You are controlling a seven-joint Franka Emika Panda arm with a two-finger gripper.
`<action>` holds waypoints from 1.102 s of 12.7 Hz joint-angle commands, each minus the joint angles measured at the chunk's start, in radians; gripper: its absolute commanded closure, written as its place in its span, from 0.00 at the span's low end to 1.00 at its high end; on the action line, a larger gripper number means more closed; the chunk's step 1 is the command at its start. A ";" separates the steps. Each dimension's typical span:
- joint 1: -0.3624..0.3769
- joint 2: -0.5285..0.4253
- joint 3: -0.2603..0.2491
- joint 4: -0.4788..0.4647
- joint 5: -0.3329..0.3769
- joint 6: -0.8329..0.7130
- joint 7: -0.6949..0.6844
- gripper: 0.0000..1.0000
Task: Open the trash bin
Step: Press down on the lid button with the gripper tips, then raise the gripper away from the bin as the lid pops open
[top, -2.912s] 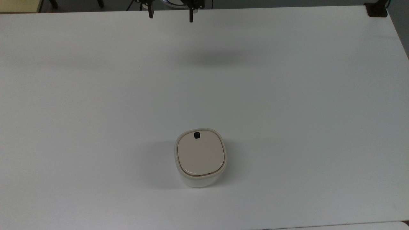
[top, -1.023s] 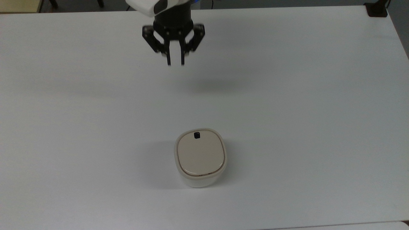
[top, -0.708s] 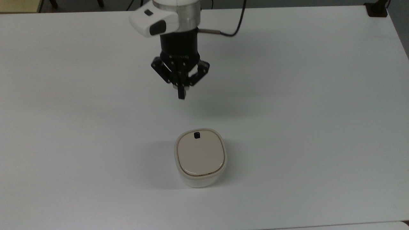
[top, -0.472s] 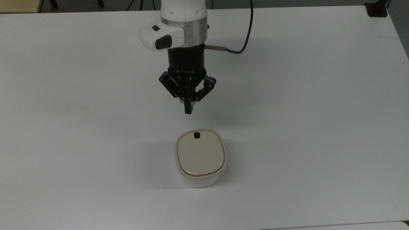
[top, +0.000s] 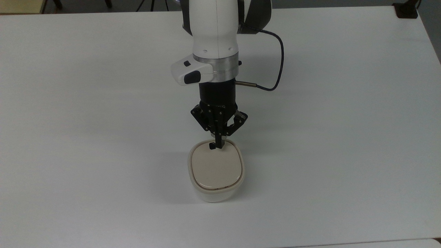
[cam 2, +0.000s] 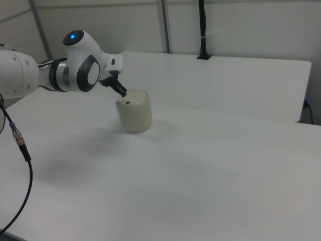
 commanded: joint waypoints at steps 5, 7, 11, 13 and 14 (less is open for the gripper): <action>0.002 0.064 -0.008 -0.016 -0.081 0.045 0.038 1.00; -0.007 0.052 -0.006 -0.007 -0.063 0.036 0.042 1.00; -0.041 -0.100 -0.008 0.022 0.040 -0.136 0.104 1.00; -0.044 -0.175 -0.008 0.020 0.043 -0.278 0.102 0.91; -0.049 -0.204 -0.012 0.020 0.043 -0.337 0.099 0.77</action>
